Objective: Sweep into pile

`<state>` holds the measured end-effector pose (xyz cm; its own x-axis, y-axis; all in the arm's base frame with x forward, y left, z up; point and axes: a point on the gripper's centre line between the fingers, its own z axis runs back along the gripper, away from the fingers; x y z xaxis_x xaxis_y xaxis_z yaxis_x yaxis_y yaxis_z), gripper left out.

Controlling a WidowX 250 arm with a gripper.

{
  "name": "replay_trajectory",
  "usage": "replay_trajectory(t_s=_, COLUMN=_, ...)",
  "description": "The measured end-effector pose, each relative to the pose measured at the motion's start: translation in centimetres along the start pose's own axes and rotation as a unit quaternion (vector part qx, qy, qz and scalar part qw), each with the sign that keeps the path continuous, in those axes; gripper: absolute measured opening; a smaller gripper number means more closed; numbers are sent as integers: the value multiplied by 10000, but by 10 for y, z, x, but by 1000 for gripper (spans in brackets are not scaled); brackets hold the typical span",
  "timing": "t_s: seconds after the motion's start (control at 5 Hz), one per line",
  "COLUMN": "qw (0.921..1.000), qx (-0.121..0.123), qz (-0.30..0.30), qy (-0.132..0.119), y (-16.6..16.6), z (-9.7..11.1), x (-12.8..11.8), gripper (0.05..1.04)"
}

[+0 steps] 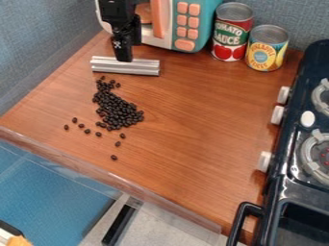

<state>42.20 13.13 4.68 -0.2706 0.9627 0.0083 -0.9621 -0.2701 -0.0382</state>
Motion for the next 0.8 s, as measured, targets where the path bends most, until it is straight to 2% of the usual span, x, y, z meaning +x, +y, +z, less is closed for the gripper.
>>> replay_trajectory(t_s=0.2, qw=9996, qx=291, qz=26, qy=21, y=7, z=-23, x=-1, gripper=1001)
replay_trajectory(t_s=0.4, qw=9993, qx=329, qz=149, qy=40, y=8, z=-24, x=-2, gripper=1001)
replay_trajectory(t_s=0.6, qw=9991, qx=375, qz=184, qy=54, y=9, z=-25, x=-1, gripper=952)
replay_trajectory(t_s=0.8, qw=9989, qx=443, qz=113, qy=116, y=10, z=-32, x=-4, gripper=671)
